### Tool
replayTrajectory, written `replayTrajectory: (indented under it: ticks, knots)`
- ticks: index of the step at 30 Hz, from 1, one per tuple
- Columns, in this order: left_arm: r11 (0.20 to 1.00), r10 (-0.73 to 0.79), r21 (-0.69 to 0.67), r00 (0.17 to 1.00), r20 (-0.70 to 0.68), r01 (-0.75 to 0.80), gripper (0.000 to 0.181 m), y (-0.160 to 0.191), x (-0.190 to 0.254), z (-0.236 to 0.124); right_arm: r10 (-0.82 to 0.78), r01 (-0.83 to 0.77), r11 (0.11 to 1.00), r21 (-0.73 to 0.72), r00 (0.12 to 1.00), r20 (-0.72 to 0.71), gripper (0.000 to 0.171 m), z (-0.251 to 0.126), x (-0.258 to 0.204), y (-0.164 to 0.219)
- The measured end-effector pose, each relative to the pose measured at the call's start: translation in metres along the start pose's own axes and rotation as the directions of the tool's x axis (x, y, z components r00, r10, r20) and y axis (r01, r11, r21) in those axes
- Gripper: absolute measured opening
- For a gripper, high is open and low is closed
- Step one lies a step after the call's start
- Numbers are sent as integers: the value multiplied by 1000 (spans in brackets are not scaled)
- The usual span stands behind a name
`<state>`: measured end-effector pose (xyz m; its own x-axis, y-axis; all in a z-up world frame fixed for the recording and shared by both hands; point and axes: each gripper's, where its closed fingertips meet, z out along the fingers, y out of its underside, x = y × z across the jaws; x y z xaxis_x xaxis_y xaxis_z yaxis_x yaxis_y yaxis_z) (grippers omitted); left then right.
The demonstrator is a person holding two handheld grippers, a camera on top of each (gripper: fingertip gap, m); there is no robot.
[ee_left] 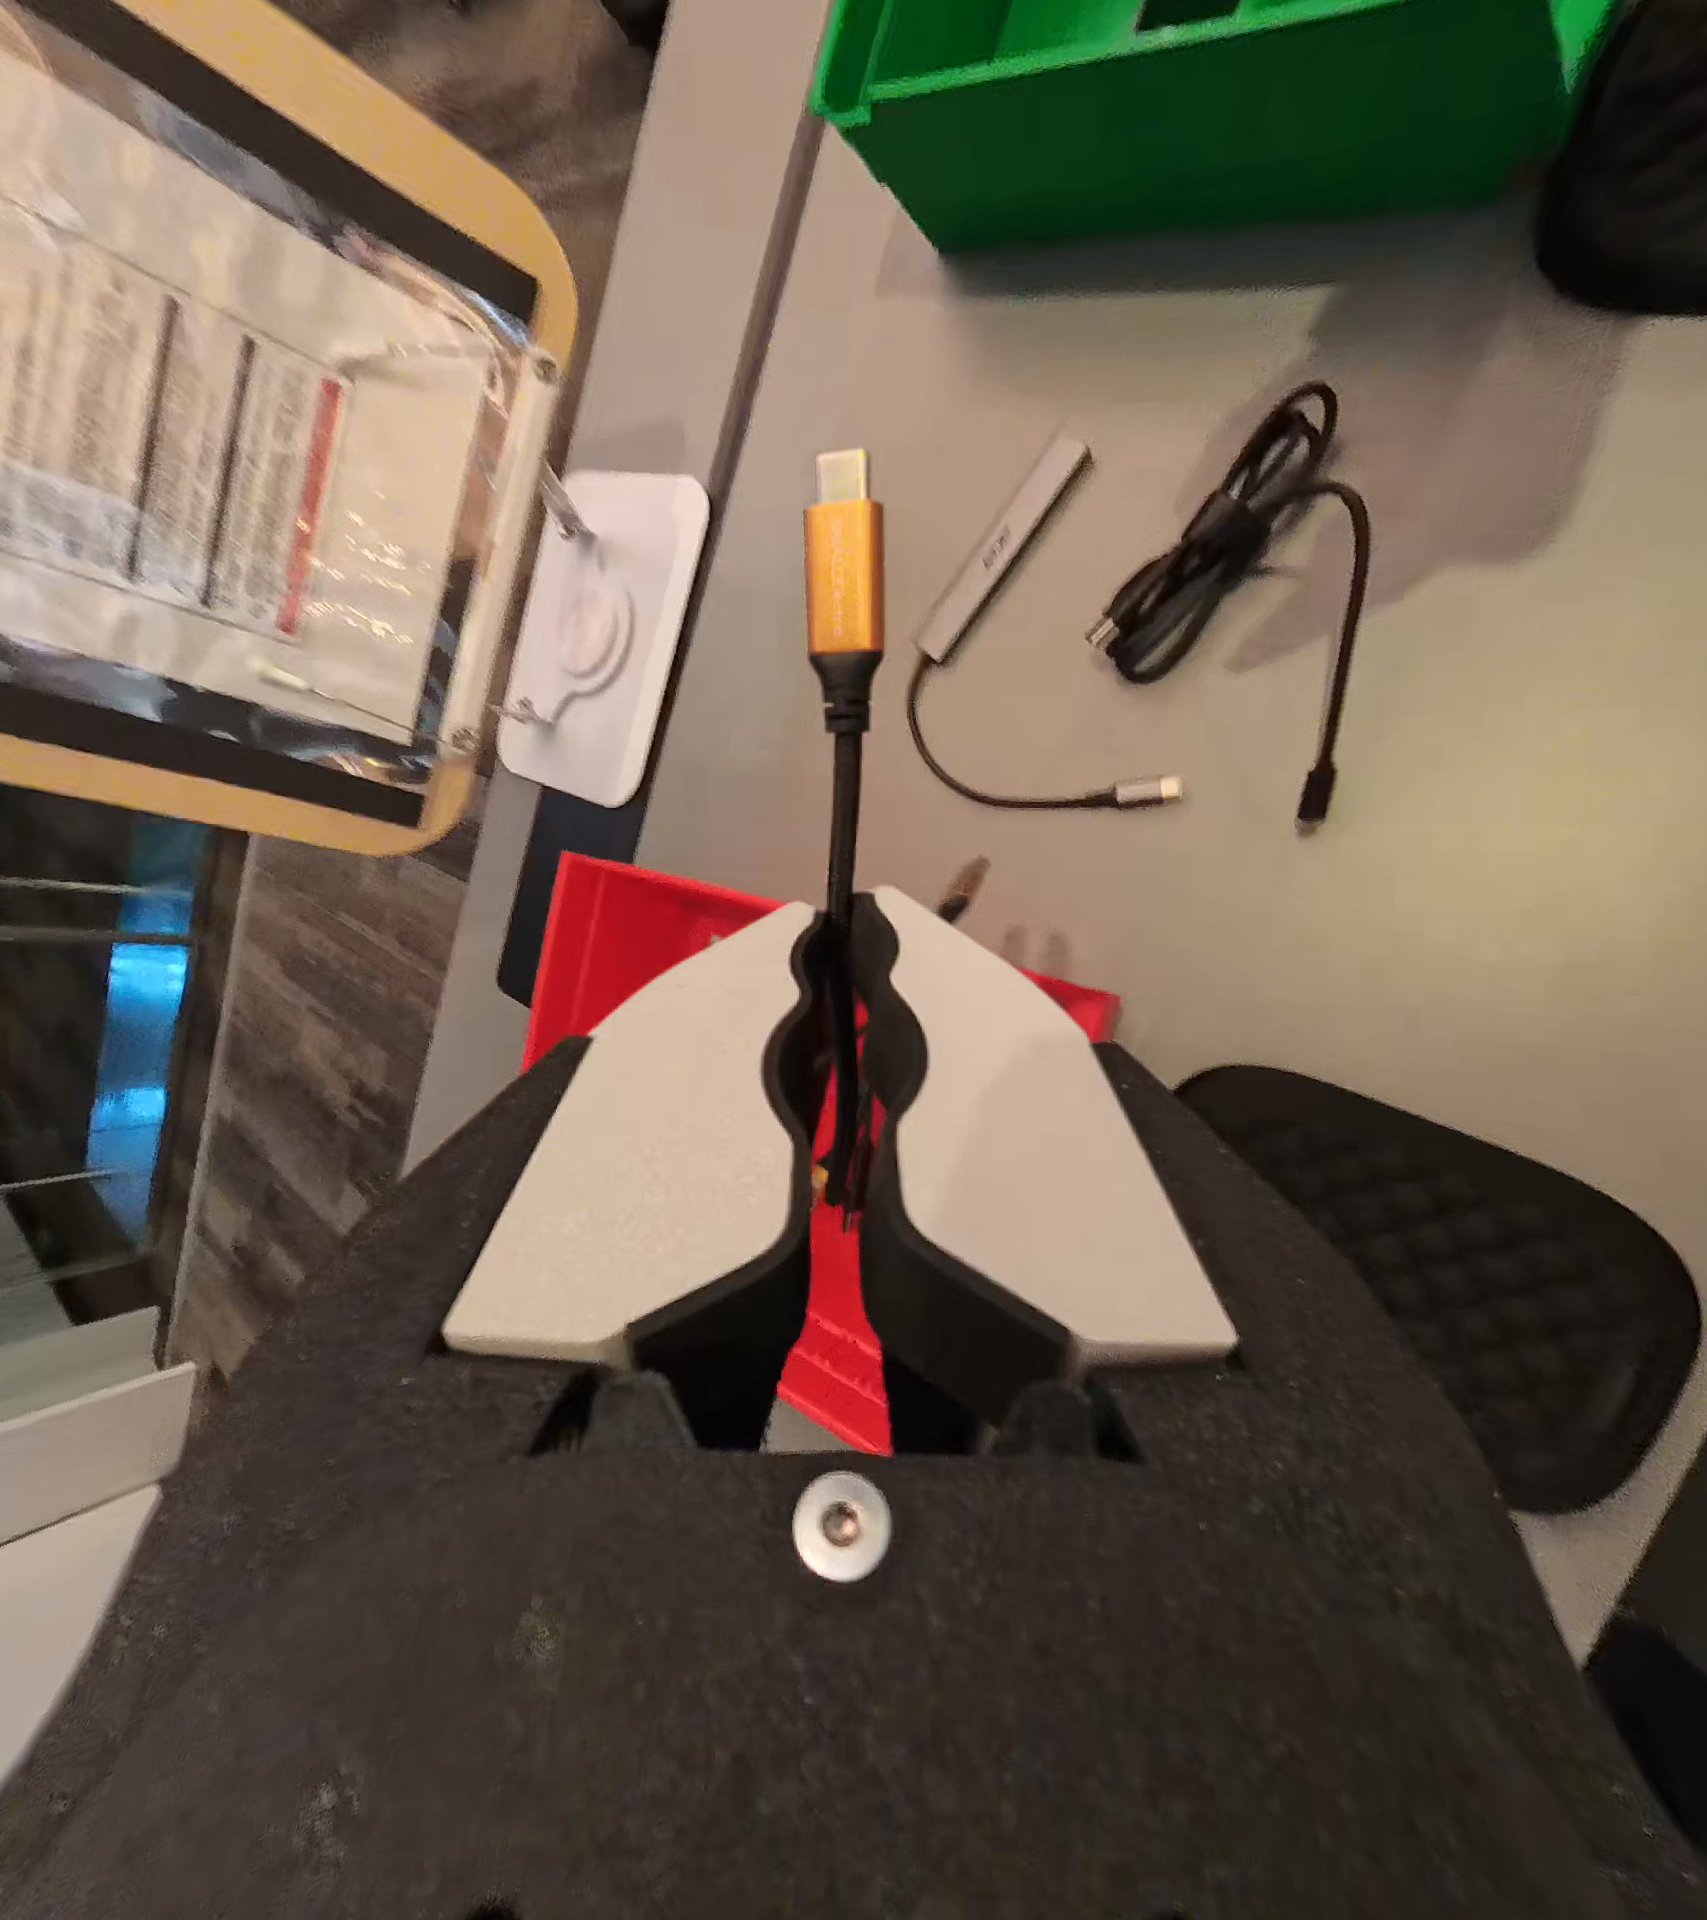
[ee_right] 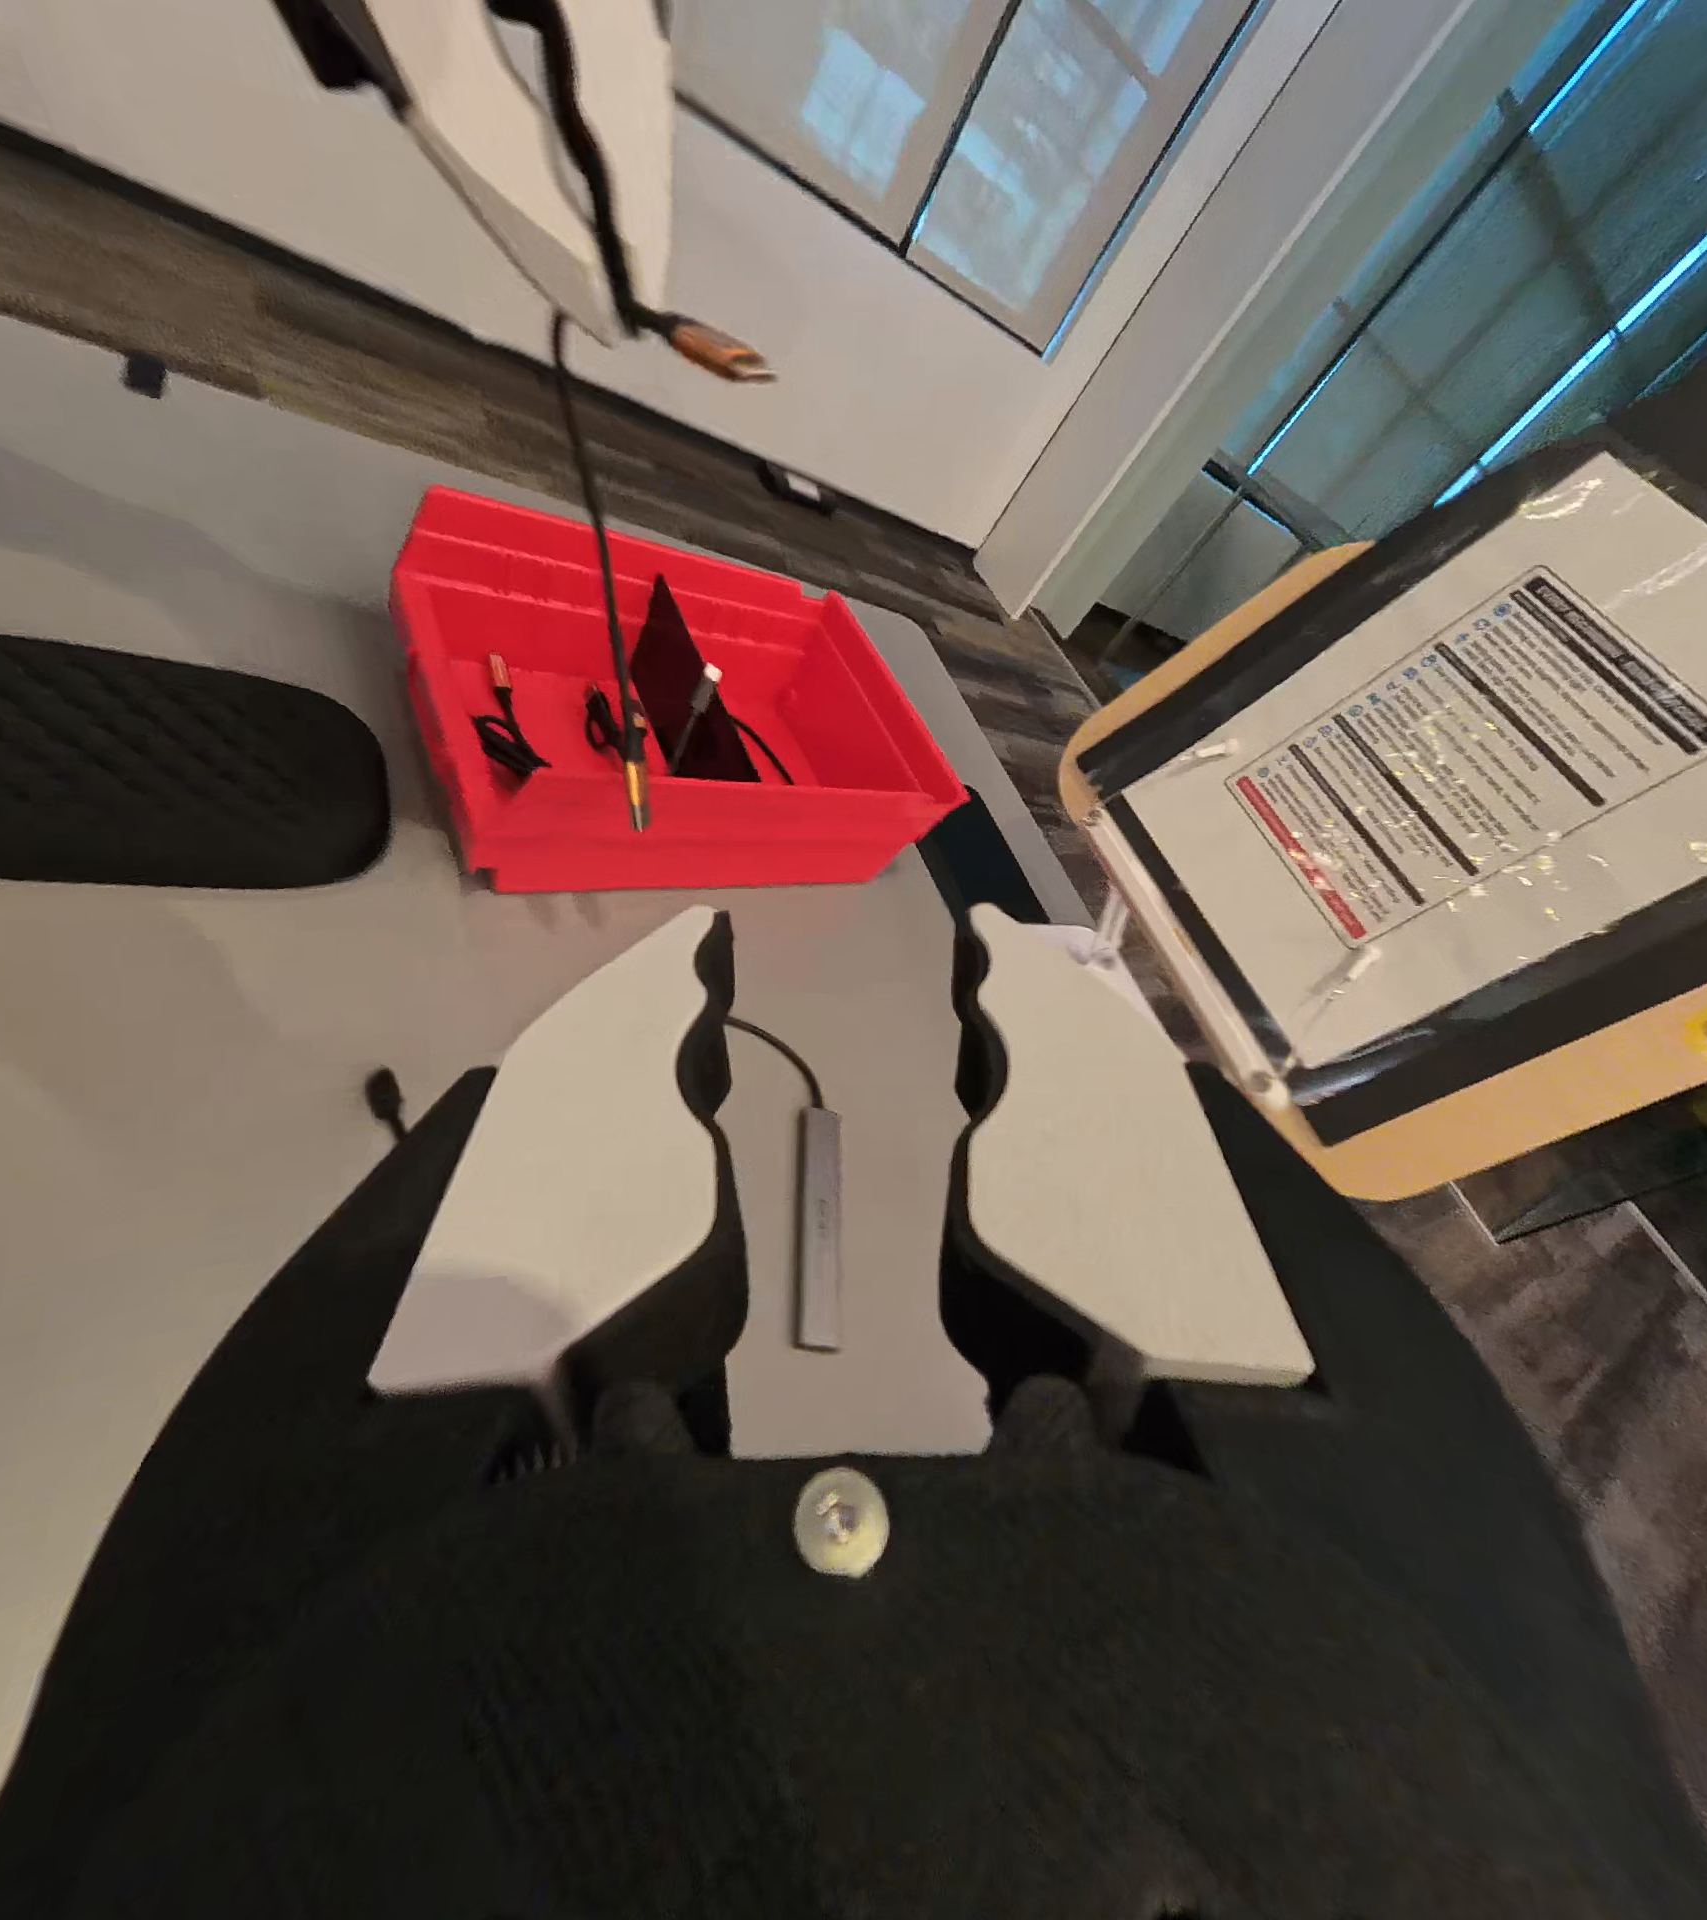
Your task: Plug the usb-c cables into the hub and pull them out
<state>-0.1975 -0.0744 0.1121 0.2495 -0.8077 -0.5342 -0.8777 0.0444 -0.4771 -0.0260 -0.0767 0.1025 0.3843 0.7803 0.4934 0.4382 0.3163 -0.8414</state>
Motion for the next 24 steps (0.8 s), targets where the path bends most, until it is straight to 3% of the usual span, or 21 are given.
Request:
replayTrajectory:
  ticks: [6, 10, 16, 24]
  knots:
    - [992, 35, 121, 998, 47, -40, 4, -38, -5, -18, 124, -118, 988, 102, 991, -56, 41, -7, -53, 16]
    - [962, 3, 271, 992, -127, 32, 4, -69, 26, -21, 283, -258, 945, 203, 954, -103, 41, -12, -68, 23]
    - [925, -30, 356, 958, -284, 134, 3, -89, 83, 38, 566, -475, 717, 510, 824, -28, 34, -29, -64, -21]
    - [814, -85, 448, 838, -539, 370, 4, -110, 124, 73, 713, -568, 620, 541, 696, -85, 33, -22, -44, -9]
